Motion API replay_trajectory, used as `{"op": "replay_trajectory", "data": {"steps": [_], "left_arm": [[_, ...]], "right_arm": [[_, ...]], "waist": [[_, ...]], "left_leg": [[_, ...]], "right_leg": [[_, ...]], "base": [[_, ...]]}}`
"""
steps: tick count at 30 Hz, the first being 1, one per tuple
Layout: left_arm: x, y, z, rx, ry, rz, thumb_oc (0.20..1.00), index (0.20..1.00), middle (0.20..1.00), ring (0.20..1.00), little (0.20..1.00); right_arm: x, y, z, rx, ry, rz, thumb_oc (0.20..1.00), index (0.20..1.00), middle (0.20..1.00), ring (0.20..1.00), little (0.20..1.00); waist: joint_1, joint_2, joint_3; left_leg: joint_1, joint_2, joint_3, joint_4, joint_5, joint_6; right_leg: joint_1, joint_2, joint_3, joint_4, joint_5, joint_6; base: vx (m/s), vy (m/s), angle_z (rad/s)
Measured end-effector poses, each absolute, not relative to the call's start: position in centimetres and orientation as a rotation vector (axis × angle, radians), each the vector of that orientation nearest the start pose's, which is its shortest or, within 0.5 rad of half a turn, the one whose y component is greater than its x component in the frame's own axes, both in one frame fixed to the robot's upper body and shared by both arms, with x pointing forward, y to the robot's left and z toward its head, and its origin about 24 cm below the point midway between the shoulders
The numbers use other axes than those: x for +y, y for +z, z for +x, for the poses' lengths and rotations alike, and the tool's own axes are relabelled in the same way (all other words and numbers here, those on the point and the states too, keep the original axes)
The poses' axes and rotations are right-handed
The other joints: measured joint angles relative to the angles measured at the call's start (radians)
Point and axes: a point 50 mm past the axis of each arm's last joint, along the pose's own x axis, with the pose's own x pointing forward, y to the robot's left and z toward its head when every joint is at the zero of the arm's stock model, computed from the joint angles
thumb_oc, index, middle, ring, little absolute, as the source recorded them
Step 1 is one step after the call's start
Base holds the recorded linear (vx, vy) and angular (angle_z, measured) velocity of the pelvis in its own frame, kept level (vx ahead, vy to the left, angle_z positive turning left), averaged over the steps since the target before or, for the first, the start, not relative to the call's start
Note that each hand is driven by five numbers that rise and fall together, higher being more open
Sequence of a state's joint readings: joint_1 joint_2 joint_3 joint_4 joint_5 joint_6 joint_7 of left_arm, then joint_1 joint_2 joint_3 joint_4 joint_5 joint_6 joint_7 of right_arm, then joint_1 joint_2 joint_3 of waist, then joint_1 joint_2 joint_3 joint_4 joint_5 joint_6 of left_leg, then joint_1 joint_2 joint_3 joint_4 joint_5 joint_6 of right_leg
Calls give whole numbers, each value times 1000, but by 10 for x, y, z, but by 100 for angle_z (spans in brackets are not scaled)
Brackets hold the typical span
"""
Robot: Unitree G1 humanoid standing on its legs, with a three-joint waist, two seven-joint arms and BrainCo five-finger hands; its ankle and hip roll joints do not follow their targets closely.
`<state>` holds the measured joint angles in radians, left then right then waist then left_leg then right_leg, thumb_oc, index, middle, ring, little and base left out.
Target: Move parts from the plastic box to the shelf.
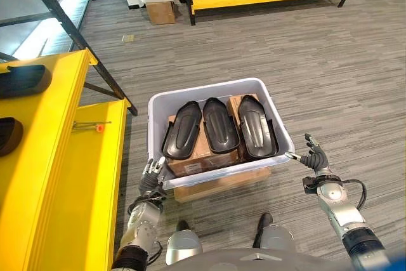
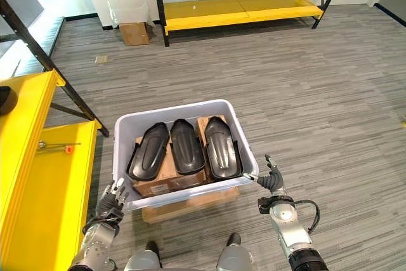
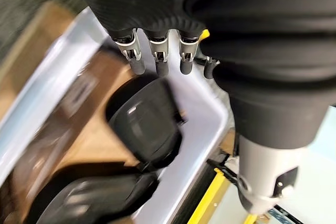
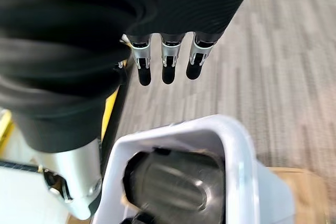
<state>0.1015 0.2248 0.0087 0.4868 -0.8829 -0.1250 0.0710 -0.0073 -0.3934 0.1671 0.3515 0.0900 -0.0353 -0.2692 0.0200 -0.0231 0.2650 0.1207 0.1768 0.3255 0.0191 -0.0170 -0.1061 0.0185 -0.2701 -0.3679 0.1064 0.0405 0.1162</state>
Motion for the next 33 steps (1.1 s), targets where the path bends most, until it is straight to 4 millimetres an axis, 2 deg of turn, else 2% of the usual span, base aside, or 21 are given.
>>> {"op": "replay_trajectory", "data": {"steps": [3, 5, 6, 8, 10, 13, 15, 21, 22, 27, 31, 33], "left_arm": [[251, -58, 187, 352, 426, -546, 1000, 1000, 1000, 1000, 1000], [253, -41, 194, 273, 389, -530, 1000, 1000, 1000, 1000, 1000], [247, -21, 206, 183, 338, -596, 1000, 1000, 1000, 1000, 1000], [238, -11, 220, 124, 323, -739, 1000, 1000, 1000, 1000, 1000], [234, -6, 226, 112, 302, -744, 1000, 1000, 1000, 1000, 1000], [232, 22, 254, 21, 246, -731, 1000, 1000, 1000, 1000, 1000], [229, 32, 264, -5, 230, -736, 1000, 1000, 1000, 1000, 1000], [213, 55, 282, -45, 121, -719, 1000, 1000, 1000, 1000, 1000], [212, 57, 284, -37, 102, -710, 1000, 1000, 1000, 1000, 1000], [200, 51, 284, 42, 40, -670, 1000, 1000, 1000, 1000, 1000], [203, 56, 285, -3, 74, -628, 1000, 1000, 1000, 1000, 1000], [210, 61, 285, -46, 160, -559, 1000, 1000, 1000, 1000, 1000]], "right_arm": [[-225, -12, 239, 227, -171, -398, 1000, 1000, 1000, 1000, 1000], [-223, -3, 249, 189, -168, -400, 1000, 1000, 1000, 1000, 1000], [-222, 13, 265, 121, -167, -401, 1000, 1000, 1000, 1000, 1000], [-217, 37, 286, 26, -168, -398, 1000, 1000, 1000, 1000, 1000], [-213, 50, 298, -24, -163, -388, 1000, 1000, 1000, 1000, 1000], [-219, 90, 330, -118, -199, -396, 1000, 1000, 1000, 1000, 1000], [-217, 105, 339, -152, -205, -385, 1000, 1000, 1000, 1000, 1000], [-229, 112, 353, -109, -262, -401, 1000, 1000, 1000, 1000, 1000], [-232, 118, 356, -118, -270, -417, 1000, 1000, 1000, 1000, 1000], [-243, 145, 369, -141, -320, -482, 1000, 1000, 1000, 1000, 1000], [-249, 160, 382, -110, -368, -510, 1000, 1000, 1000, 1000, 1000], [-252, 153, 383, -66, -380, -517, 1000, 1000, 1000, 1000, 1000]], "waist": [[22, -10, 6], [48, -6, 30], [74, -3, 57], [94, 7, 106], [102, 12, 119], [113, 14, 203], [119, 18, 238], [137, 41, 279], [138, 40, 280], [153, 42, 289], [164, 47, 290], [169, 50, 292]], "left_leg": [[-26, -7, -5, 7, 7, 4], [-62, 2, -19, 26, 7, 4], [-112, 14, -35, 60, 12, 3], [-154, 35, -52, 87, 15, 0], [-173, 47, -66, 104, 15, -4], [-259, 70, -88, 164, 15, -9], [-280, 69, -88, 171, 20, -7], [-381, 65, -106, 284, -14, 3], [-405, 66, -111, 303, -20, 3], [-461, 66, -119, 358, -37, 8], [-532, 55, -119, 428, -66, 26], [-569, 49, -122, 454, -74, 34]], "right_leg": [[-10, -5, -8, -24, 23, 5], [-18, 4, -27, -33, 28, 1], [-49, 16, -35, -32, 33, -6], [-73, 33, -46, -30, 39, -21], [-79, 39, -59, -19, 33, -26], [-156, 44, -64, 43, 18, -48], [-188, 35, -63, 75, 13, -57], [-300, -15, -57, 227, -45, -69], [-323, -20, -55, 246, -52, -73], [-384, -34, -39, 303, -65, -81], [-459, -62, -14, 353, -80, -83], [-490, -78, -12, 374, -84, -84]], "base": [[-21, 32, 11], [-133, -51, 19], [-92, -89, 20], [-126, -143, 12], [-170, -140, 10], [-133, -55, 9], [-110, -32, -2], [-96, -28, 4], [-44, -15, 7], [-42, 36, -3], [-24, 29, -2], [14, -3, 8]]}}
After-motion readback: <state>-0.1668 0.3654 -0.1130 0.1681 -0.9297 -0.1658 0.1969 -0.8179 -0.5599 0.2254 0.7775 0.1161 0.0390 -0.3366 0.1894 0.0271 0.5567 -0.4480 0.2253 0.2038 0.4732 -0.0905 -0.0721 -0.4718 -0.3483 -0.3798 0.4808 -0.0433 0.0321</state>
